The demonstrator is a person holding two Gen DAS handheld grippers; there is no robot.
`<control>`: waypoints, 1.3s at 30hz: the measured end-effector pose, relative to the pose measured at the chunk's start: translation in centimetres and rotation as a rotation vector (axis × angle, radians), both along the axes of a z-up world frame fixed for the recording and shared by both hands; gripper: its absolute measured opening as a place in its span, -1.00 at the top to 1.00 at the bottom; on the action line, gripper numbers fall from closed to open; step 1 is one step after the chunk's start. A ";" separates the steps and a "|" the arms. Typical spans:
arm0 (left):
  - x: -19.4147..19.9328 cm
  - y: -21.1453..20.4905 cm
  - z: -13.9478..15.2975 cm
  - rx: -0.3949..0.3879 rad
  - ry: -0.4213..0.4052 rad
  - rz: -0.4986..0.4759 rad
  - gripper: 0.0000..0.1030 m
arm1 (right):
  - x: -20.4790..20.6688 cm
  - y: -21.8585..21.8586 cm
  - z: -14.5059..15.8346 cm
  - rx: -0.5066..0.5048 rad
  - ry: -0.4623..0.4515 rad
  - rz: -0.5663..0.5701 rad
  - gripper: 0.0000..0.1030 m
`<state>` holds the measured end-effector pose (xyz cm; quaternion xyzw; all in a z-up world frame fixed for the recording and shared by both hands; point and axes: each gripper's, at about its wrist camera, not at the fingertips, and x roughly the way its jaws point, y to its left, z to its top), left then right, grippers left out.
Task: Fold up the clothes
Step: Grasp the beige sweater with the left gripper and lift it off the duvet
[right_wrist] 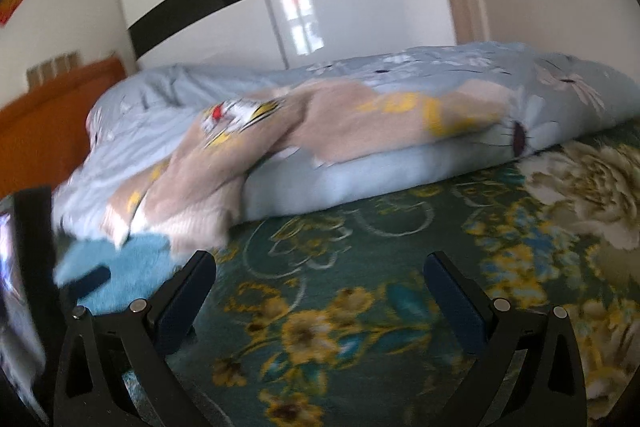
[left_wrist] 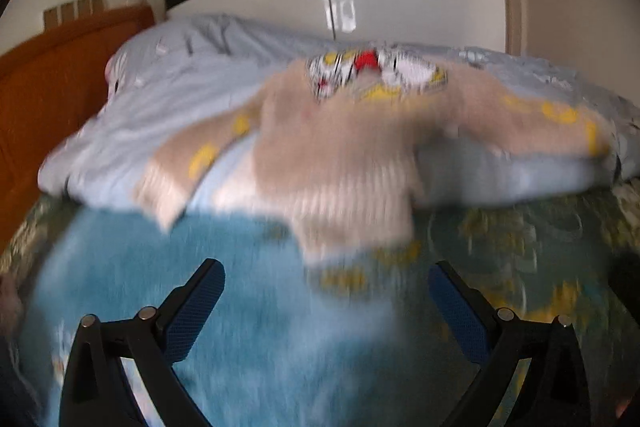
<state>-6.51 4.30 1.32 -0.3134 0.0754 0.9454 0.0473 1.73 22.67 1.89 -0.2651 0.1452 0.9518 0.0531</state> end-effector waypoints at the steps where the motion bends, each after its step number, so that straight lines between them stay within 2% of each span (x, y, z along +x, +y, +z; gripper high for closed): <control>1: -1.1 0.5 0.4 -0.006 0.006 -0.013 -1.00 | 0.2 0.5 0.2 -0.008 0.004 -0.017 -1.00; 7: -5.7 6.3 0.6 -0.249 0.002 -0.130 -1.00 | 1.1 3.2 0.3 -0.108 -0.002 -0.063 -1.00; 12: -9.0 8.7 -0.1 -0.366 -0.006 -0.065 -1.00 | 1.3 4.3 -0.1 -0.193 -0.022 -0.063 -1.00; 15: -10.8 8.6 -0.3 -0.388 -0.023 0.016 -0.99 | 1.7 4.4 0.2 -0.224 -0.004 -0.053 -1.00; 16: -11.2 8.5 -0.2 -0.376 -0.035 0.017 -0.89 | 1.7 4.4 0.1 -0.226 -0.005 -0.055 -1.00; 18: -11.4 8.2 0.1 -0.336 -0.051 -0.001 -0.43 | 1.7 4.5 0.1 -0.231 -0.006 -0.057 -1.00; 20: -10.9 8.3 0.6 -0.306 -0.037 -0.021 0.27 | 1.7 4.6 0.0 -0.235 -0.006 -0.059 -1.00; 22: -10.0 8.7 1.6 -0.323 0.015 -0.008 0.49 | 1.7 4.7 0.0 -0.240 -0.007 -0.061 -1.00; 25: -8.4 7.6 4.6 -0.249 0.070 0.010 0.59 | 1.8 5.0 -0.2 -0.248 -0.016 -0.073 -1.00; 28: -5.4 5.2 8.4 -0.110 0.105 0.020 0.62 | 2.3 5.3 0.2 -0.235 0.005 -0.109 -1.00; 31: 0.0 2.8 12.0 -0.082 0.200 -0.015 0.63 | 2.9 5.8 0.8 -0.241 0.025 -0.125 -1.00; 33: 4.2 0.6 13.6 -0.060 0.244 -0.032 0.63 | 4.1 6.3 2.1 -0.261 0.076 -0.141 -1.00; 37: 12.8 -6.1 15.3 0.001 0.253 -0.016 0.64 | 7.2 6.8 5.4 -0.262 0.222 -0.186 -1.00; 39: 16.7 -9.3 15.1 0.045 0.222 0.019 0.65 | 8.0 6.4 6.4 -0.254 0.264 -0.183 -1.00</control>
